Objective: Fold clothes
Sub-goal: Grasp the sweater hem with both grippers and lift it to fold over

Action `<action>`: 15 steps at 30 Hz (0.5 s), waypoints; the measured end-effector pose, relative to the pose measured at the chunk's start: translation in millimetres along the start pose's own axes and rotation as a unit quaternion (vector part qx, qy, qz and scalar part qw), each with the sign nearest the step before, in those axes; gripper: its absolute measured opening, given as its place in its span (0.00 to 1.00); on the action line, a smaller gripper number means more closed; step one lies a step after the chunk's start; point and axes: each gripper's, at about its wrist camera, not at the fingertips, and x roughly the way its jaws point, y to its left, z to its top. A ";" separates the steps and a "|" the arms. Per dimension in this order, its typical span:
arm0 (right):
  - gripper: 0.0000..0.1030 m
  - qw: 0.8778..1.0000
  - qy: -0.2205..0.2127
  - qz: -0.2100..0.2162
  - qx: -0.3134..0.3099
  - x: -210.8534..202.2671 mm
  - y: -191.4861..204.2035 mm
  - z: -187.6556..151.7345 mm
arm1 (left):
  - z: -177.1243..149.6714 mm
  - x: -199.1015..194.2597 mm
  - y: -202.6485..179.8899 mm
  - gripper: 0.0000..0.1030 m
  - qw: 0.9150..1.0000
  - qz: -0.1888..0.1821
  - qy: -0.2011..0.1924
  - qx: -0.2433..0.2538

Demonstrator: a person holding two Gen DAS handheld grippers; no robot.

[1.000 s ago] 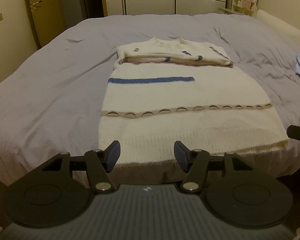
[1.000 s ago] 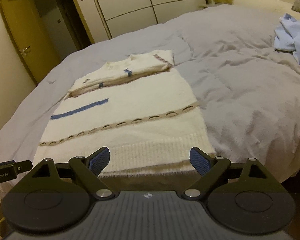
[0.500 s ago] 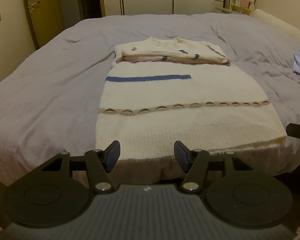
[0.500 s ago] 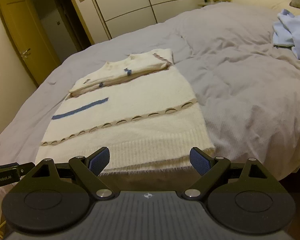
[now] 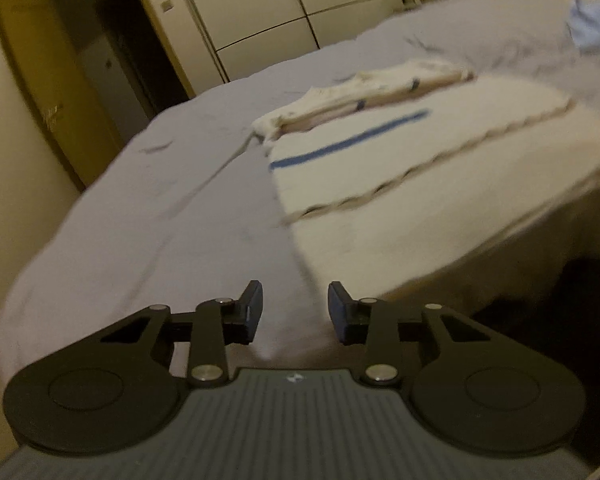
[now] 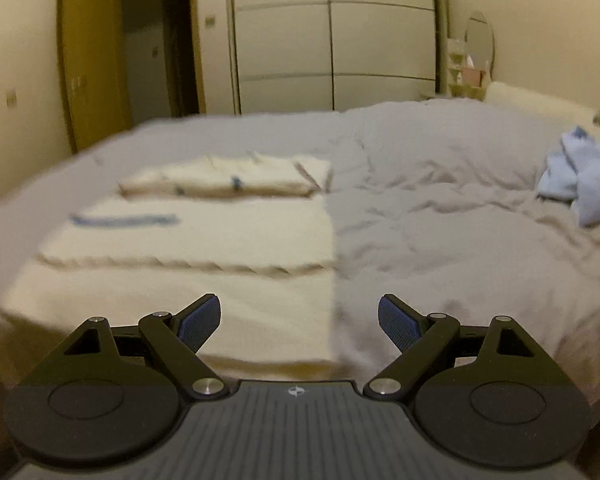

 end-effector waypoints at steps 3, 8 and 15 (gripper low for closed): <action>0.85 0.999 0.024 -0.014 -0.036 21.2 -14.0 -4.8 | -14.6 19.2 -5.9 0.32 0.996 0.013 -0.014 0.090; 0.85 0.991 0.048 -0.033 -0.122 47.0 -28.3 -17.7 | -38.5 44.1 -24.5 0.32 0.974 0.027 -0.036 0.220; 0.81 0.955 0.045 -0.083 -0.281 78.1 -24.3 -49.6 | -44.0 62.5 -35.1 0.39 0.946 0.031 -0.096 0.310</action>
